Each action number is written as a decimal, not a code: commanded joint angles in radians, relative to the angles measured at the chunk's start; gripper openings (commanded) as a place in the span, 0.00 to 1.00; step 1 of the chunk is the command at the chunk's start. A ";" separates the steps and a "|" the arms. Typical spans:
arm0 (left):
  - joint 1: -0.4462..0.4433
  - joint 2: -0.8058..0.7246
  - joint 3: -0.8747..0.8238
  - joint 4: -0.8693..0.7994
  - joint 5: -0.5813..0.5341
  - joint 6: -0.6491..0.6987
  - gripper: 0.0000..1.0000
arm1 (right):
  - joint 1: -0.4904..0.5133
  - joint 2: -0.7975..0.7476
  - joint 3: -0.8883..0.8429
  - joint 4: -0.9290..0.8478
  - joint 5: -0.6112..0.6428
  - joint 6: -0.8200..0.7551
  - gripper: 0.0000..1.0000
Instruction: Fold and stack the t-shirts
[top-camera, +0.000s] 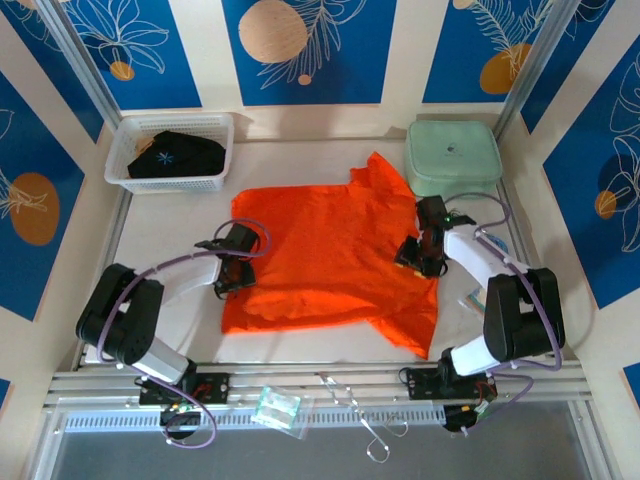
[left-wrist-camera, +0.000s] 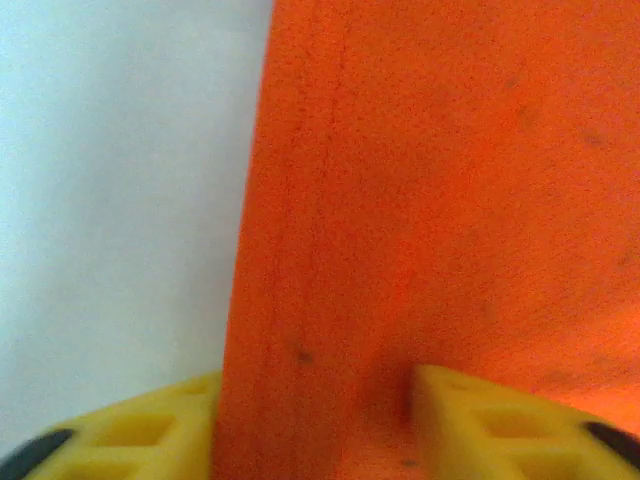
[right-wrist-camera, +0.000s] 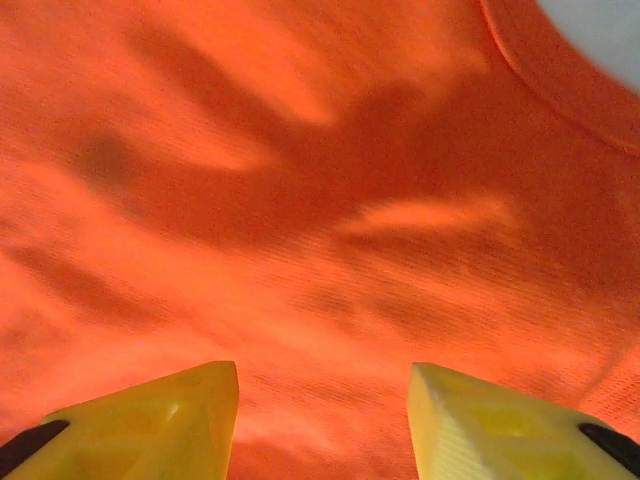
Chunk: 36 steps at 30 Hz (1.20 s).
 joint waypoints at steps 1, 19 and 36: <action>-0.018 0.051 -0.038 0.053 0.001 -0.030 0.29 | 0.004 -0.040 -0.094 0.096 -0.131 0.109 0.47; -0.018 -0.043 0.002 0.065 0.010 0.029 0.64 | -0.105 0.168 -0.036 0.168 -0.069 0.088 0.45; -0.025 -0.124 0.162 -0.041 0.011 0.141 0.88 | 0.195 -0.108 0.054 -0.176 0.175 0.036 0.47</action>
